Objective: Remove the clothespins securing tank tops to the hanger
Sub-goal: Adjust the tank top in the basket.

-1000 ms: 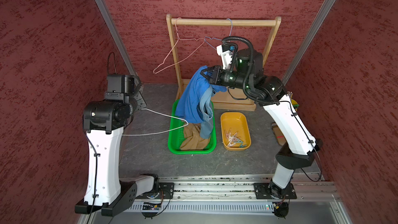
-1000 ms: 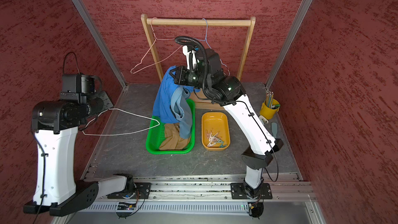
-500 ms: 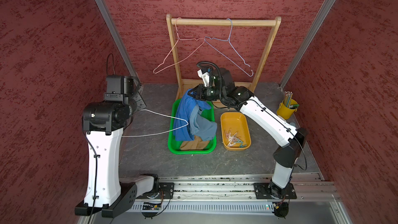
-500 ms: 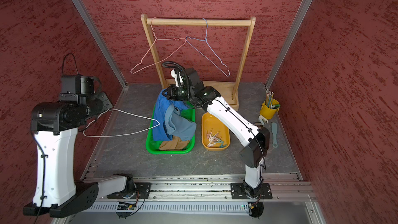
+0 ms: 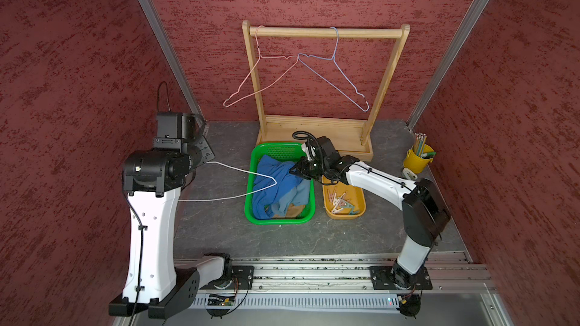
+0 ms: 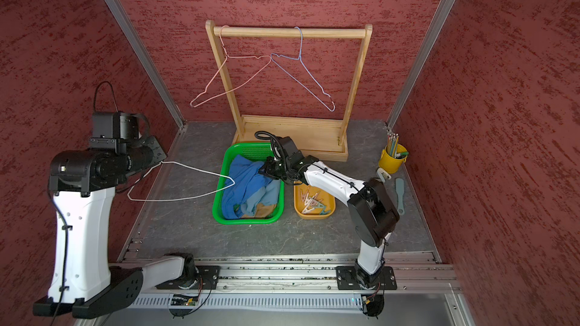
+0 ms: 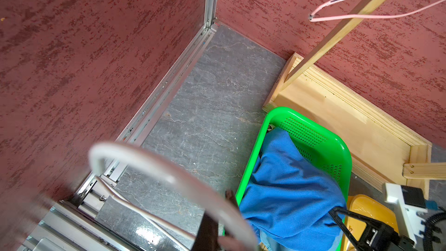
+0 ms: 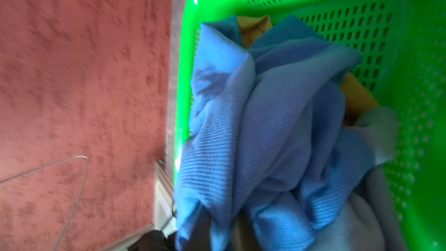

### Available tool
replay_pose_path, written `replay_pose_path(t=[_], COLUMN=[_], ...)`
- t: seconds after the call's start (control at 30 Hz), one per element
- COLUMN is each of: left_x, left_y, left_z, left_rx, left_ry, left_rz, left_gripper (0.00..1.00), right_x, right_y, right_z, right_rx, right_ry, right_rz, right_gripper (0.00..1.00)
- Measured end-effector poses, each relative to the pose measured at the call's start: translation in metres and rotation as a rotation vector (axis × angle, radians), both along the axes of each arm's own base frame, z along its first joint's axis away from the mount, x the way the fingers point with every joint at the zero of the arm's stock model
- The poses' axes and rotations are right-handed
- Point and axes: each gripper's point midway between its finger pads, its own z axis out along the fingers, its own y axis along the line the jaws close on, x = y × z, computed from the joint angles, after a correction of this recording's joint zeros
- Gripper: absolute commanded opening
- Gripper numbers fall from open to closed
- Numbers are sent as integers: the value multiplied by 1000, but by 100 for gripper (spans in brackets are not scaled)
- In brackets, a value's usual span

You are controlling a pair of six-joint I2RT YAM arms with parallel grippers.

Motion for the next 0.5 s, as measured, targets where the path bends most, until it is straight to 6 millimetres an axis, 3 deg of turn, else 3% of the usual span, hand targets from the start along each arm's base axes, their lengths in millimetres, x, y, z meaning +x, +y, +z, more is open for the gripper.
replay_pose_path(t=[0.13,0.23,0.33,0.5], left_x=[13,28,41,63], left_y=[-27,-61,-88,-112], left_z=[-7,-10,-12,-9], left_rx=[3,32,52,81], left_ry=[-13,-34,-63,-119], left_rz=[-102,-228,-316,-386], left_gripper=[0,0,0,0], right_x=[-1,-7,-15,-49], right_y=[2,-10,-20,-44], right_z=[-4,14,56,139], right_rx=[-94,-165,-174,-116], right_ry=[12,5,-49,-156], right_rz=[55,76,100,147], right_gripper=[64,68,71,71])
